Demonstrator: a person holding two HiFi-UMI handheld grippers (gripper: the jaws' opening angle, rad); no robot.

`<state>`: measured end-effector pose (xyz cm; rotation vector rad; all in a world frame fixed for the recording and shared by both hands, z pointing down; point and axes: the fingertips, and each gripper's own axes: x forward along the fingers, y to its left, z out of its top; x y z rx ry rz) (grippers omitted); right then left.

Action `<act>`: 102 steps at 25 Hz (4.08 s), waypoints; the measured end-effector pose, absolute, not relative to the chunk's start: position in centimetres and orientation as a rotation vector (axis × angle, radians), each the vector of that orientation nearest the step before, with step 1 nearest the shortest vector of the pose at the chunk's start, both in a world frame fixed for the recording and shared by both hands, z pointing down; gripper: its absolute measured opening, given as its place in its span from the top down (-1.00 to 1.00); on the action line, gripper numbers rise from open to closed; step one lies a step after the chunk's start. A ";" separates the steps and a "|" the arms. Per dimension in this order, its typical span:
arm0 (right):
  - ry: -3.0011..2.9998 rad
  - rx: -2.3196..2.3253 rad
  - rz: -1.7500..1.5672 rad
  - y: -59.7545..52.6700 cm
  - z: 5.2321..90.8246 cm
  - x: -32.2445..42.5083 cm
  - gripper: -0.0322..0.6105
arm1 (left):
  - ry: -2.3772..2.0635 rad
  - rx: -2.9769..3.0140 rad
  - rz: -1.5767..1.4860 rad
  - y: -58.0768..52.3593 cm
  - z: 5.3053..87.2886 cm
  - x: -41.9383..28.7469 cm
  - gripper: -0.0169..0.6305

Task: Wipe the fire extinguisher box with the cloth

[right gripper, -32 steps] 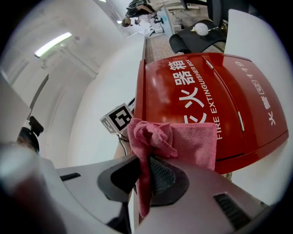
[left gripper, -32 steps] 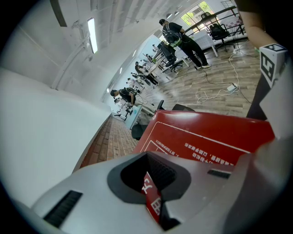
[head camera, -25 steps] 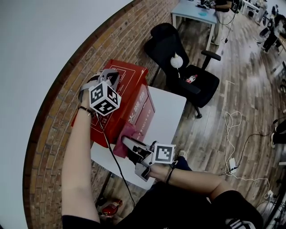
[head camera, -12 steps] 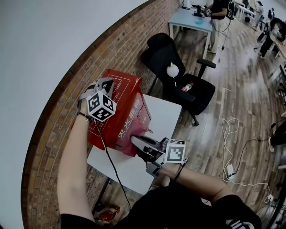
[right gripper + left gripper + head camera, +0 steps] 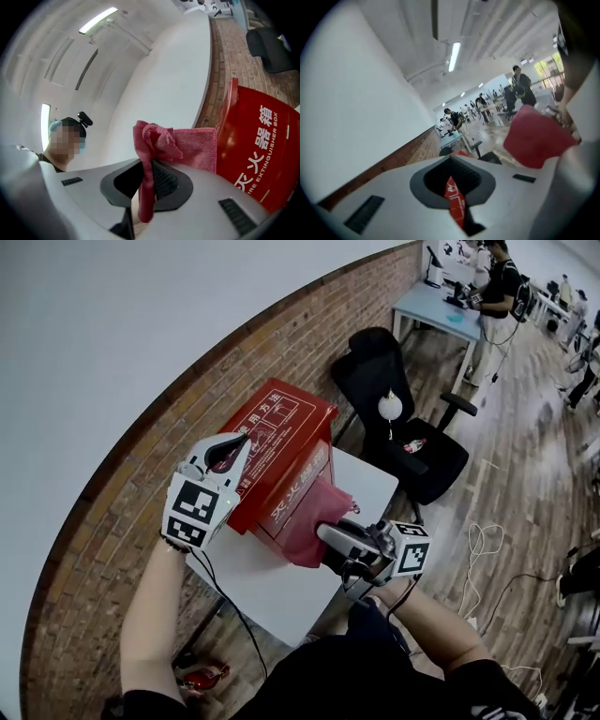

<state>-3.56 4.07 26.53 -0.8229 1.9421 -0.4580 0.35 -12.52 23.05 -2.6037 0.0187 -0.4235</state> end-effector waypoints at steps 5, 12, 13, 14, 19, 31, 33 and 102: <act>2.038 -0.641 -0.404 4.1 23.9 -5.9 0.70 | -0.039 -2.962 -0.288 -9.4 23.1 -7.9 0.86; 2.200 -0.353 -0.346 3.0 21.9 -11.3 0.70 | -0.344 -3.426 -0.182 -5.4 24.4 -15.8 0.59; 2.222 -0.313 -0.342 2.8 21.7 -12.1 0.70 | -0.389 -3.470 -0.163 -5.0 24.5 -16.7 0.53; 2.243 -0.273 -0.339 2.7 21.5 -13.0 0.70 | -0.431 -3.510 -0.142 -4.7 24.5 -17.4 0.49; 2.323 -0.081 -0.353 2.3 21.5 -16.6 0.70 | -0.704 -3.645 -0.017 -3.5 24.0 -20.9 0.32; 2.604 0.210 -0.367 3.1 22.5 -24.6 0.70 | -1.118 -3.537 -0.070 -0.3 24.9 -25.1 -0.11; 2.653 0.216 -0.378 2.9 23.1 -25.7 0.70 | -1.160 -3.515 -0.041 0.3 25.1 -25.7 -0.13; 3.100 -1.538 0.697 -21.3 21.0 -6.4 0.84 | 0.375 -4.239 1.057 -16.5 37.3 -21.2 0.72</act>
